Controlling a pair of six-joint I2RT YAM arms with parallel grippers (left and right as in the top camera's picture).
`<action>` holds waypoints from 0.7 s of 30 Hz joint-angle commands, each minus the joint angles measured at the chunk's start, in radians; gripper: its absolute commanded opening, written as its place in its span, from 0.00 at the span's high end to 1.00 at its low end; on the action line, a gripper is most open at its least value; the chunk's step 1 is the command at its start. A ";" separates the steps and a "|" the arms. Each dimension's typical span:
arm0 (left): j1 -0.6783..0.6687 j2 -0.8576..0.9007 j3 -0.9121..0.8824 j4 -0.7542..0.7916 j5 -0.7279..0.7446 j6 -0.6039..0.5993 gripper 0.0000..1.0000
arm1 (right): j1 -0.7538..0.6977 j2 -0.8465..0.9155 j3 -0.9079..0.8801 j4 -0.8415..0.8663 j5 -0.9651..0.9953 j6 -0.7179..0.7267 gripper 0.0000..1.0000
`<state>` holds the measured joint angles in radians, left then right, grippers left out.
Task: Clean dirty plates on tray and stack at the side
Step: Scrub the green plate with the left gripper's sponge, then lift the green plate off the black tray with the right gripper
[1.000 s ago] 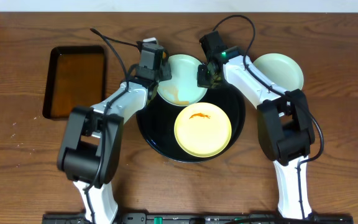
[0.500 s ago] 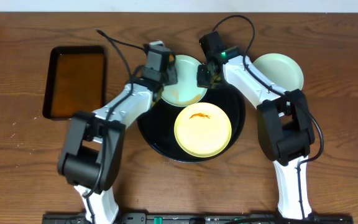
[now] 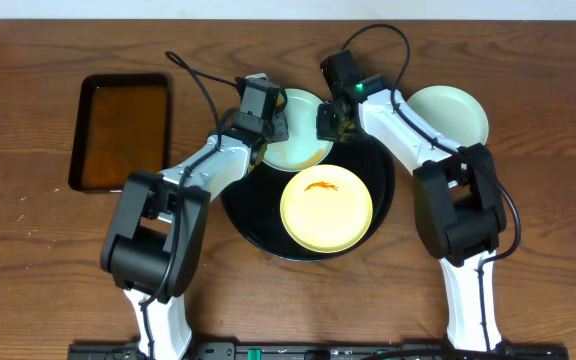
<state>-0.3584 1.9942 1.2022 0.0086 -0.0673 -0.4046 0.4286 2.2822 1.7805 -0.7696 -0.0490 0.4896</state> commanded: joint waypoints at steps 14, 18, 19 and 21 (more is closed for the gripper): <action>0.006 -0.274 0.019 0.011 -0.420 0.277 0.92 | 0.005 0.027 -0.010 -0.007 0.045 -0.016 0.99; 0.006 -0.376 0.019 -0.121 -0.412 0.208 0.92 | 0.005 0.015 -0.010 -0.008 0.045 -0.032 0.99; 0.006 -0.399 0.019 -0.174 -0.412 0.179 0.92 | 0.004 0.004 -0.010 -0.008 0.045 -0.047 0.99; 0.006 -0.436 0.019 -0.292 -0.412 0.130 0.92 | 0.003 -0.024 -0.009 -0.008 0.058 -0.075 0.99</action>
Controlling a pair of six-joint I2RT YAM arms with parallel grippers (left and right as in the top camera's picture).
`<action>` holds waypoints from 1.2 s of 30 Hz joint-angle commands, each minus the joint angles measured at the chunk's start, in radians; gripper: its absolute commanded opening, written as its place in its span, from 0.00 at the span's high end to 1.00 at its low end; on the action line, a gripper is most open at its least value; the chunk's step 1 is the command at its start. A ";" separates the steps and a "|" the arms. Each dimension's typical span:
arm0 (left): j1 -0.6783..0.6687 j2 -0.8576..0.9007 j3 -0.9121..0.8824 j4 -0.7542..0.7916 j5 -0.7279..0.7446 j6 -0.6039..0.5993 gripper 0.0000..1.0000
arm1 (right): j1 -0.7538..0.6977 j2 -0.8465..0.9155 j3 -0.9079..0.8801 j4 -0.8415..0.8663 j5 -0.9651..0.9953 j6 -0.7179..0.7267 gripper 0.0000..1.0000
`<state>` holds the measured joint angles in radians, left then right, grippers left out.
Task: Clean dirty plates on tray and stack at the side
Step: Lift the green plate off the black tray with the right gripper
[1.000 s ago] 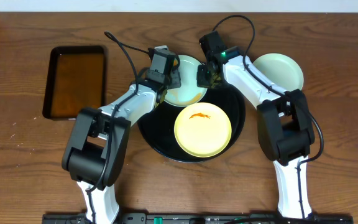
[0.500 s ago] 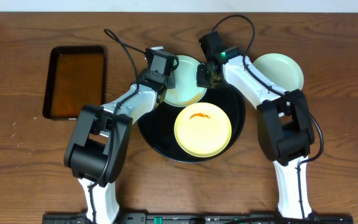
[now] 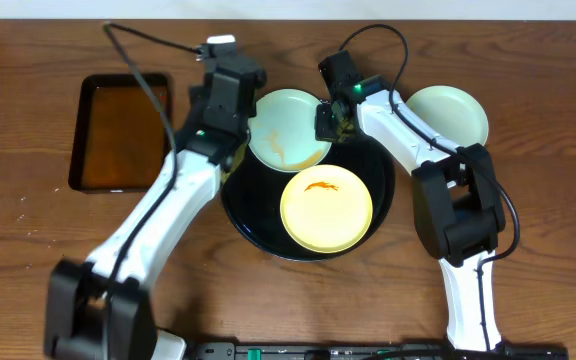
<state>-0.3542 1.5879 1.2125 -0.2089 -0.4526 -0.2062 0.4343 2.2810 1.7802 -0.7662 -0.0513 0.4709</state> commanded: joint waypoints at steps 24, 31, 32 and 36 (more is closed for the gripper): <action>0.002 -0.065 0.002 -0.525 0.210 -0.360 0.92 | 0.195 -0.375 -0.009 -0.163 0.719 -0.229 0.99; 0.002 -0.066 0.002 -0.527 0.232 -0.361 0.92 | 0.246 -0.377 -0.009 -0.158 0.963 -0.451 0.99; 0.002 -0.066 0.002 -0.526 0.238 -0.361 0.92 | 0.250 -0.377 -0.009 -0.153 0.976 -0.502 0.99; 0.002 -0.065 0.002 -0.526 0.241 -0.369 0.92 | 0.262 -0.377 -0.009 -0.110 1.051 -0.663 0.99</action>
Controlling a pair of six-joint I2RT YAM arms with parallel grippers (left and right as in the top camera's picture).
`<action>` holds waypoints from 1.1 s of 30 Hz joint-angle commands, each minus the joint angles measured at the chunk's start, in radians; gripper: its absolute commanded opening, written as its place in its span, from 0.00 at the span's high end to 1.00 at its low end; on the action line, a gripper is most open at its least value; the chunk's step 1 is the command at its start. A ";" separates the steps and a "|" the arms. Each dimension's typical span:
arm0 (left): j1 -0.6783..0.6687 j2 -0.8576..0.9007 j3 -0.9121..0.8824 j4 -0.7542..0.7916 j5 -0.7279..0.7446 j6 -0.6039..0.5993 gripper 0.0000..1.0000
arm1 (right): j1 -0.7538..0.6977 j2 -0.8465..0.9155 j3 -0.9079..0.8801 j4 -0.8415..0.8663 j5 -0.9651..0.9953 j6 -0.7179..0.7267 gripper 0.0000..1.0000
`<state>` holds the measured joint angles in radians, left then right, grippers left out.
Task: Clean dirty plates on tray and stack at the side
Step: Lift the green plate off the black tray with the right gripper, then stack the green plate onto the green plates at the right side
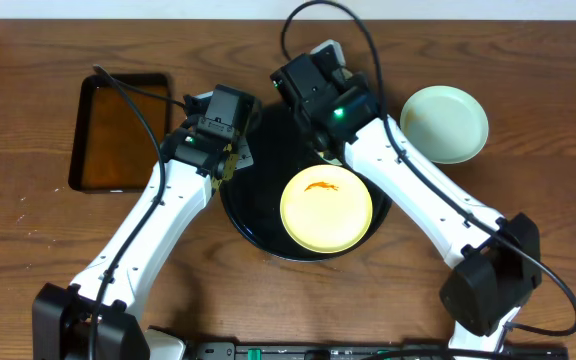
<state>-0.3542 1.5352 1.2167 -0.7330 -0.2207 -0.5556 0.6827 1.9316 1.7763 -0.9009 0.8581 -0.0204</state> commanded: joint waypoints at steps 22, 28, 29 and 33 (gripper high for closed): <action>0.002 -0.013 -0.003 0.005 0.008 -0.052 0.92 | 0.008 -0.028 -0.005 0.114 0.195 -0.266 0.99; 0.002 -0.013 -0.003 0.005 0.009 -0.052 0.92 | -0.098 -0.028 -0.005 0.013 -0.151 -0.059 0.99; 0.002 -0.013 -0.003 0.005 0.008 -0.052 0.92 | -0.130 -0.028 -0.005 0.001 -0.228 -0.027 0.99; 0.002 -0.013 -0.003 0.005 0.009 -0.052 0.92 | -0.309 -0.028 -0.005 -0.029 -0.613 0.022 0.99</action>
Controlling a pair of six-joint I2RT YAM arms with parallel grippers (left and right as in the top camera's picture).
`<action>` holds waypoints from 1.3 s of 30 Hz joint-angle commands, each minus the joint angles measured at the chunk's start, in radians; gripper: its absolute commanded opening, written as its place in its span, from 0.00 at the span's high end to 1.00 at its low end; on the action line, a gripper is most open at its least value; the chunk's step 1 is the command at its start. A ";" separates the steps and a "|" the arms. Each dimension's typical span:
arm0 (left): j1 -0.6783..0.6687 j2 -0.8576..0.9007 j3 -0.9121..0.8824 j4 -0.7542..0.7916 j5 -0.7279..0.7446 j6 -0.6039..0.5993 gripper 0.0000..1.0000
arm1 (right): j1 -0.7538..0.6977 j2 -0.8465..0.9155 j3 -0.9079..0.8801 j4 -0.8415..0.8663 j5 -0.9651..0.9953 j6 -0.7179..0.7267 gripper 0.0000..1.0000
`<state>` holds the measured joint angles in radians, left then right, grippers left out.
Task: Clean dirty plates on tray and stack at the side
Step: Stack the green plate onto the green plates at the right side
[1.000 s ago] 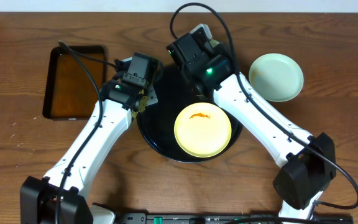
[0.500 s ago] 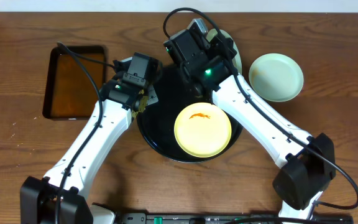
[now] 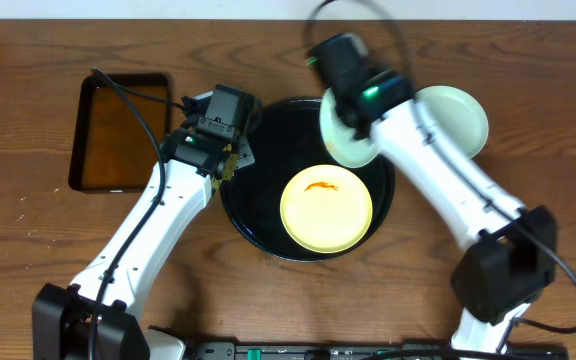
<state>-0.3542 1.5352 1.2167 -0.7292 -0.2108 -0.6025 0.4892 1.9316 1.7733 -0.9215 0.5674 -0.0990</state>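
Observation:
A yellow plate with an orange smear lies on the round black tray. A pale green plate hangs tilted over the tray's back right rim. It sits under the wrist of my right gripper, which appears shut on it, though the fingers are hidden. Another pale green plate rests on the table to the right, partly behind the right arm. My left gripper is at the tray's left back rim, its fingers hidden under the wrist.
A brown rectangular tray lies at the left of the wooden table. Cables loop from both arms over the back of the table. The right arm's links cross the table between the black tray and the right-hand plate.
My right arm has moved from the tray's back left to its back right, and the pale green plate now shows tilted beneath it. The left arm has not moved.
At first both grippers were at a stained pale green plate on the tray's back, the right one holding something brownish. Then the left held its left rim. Later the left was back at the tray's left rim with the right arm over the plate's place. Now the right carries the plate.

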 commanded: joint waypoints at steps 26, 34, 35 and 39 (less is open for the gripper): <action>0.002 -0.013 -0.003 0.005 -0.001 -0.029 0.92 | -0.705 -0.007 -0.003 -0.137 -0.917 0.114 0.68; 0.002 -0.013 -0.007 0.005 -0.001 -0.029 0.92 | -0.526 -0.007 -0.003 -0.364 -1.054 0.123 0.55; 0.002 -0.013 -0.008 0.005 -0.001 -0.029 0.92 | -0.498 -0.007 -0.003 -0.386 -1.054 0.129 0.51; 0.002 -0.013 -0.015 0.007 -0.001 -0.029 0.92 | -0.382 -0.007 -0.006 -0.418 -0.972 0.183 0.01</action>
<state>-0.3542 1.5356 1.2167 -0.7250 -0.2081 -0.6254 0.0383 1.9316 1.7718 -1.3350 -0.4400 0.0341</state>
